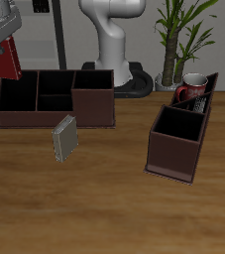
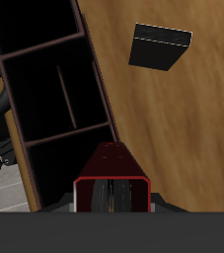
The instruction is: Place the red mug into the left desk caddy's left compartment and place the striped book into the left desk caddy's back compartment and place the red book into the back desk caddy's front compartment
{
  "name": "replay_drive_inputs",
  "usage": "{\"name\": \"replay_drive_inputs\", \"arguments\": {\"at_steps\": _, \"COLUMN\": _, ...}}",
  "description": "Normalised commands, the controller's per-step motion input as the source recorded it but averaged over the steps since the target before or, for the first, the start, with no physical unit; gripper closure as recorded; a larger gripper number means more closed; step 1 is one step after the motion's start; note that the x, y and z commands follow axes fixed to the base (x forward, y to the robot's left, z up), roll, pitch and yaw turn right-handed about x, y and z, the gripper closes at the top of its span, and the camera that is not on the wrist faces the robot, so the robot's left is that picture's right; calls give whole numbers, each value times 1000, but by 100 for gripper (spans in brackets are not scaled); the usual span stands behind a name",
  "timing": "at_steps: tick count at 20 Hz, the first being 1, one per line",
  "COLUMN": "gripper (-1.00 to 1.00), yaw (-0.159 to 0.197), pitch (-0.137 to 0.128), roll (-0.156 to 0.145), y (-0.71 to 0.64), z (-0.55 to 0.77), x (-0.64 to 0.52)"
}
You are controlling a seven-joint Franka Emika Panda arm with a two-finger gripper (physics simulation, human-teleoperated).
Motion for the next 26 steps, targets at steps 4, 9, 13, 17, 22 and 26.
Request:
{"name": "replay_drive_inputs", "arguments": {"at_steps": 4, "gripper": 100, "yaw": 27, "pitch": 11, "roll": 2, "y": 81, "z": -10, "x": 100}}
{"name": "replay_drive_inputs", "arguments": {"at_steps": 9, "gripper": 100, "yaw": 151, "pitch": -19, "roll": -14, "y": 0, "z": -32, "x": 151}}
{"name": "replay_drive_inputs", "arguments": {"at_steps": 13, "gripper": 100, "yaw": 51, "pitch": 0, "roll": 6, "y": 25, "z": -8, "x": 75}}
{"name": "replay_drive_inputs", "arguments": {"at_steps": 17, "gripper": 100, "yaw": 7, "pitch": 17, "roll": 7, "y": 56, "z": -63, "x": 42}}
{"name": "replay_drive_inputs", "arguments": {"at_steps": 22, "gripper": 100, "yaw": 19, "pitch": -11, "roll": 24, "y": 129, "z": 9, "x": 19}}
{"name": "replay_drive_inputs", "arguments": {"at_steps": 26, "gripper": 100, "yaw": 9, "pitch": 0, "roll": 39, "y": 227, "z": -3, "x": 18}}
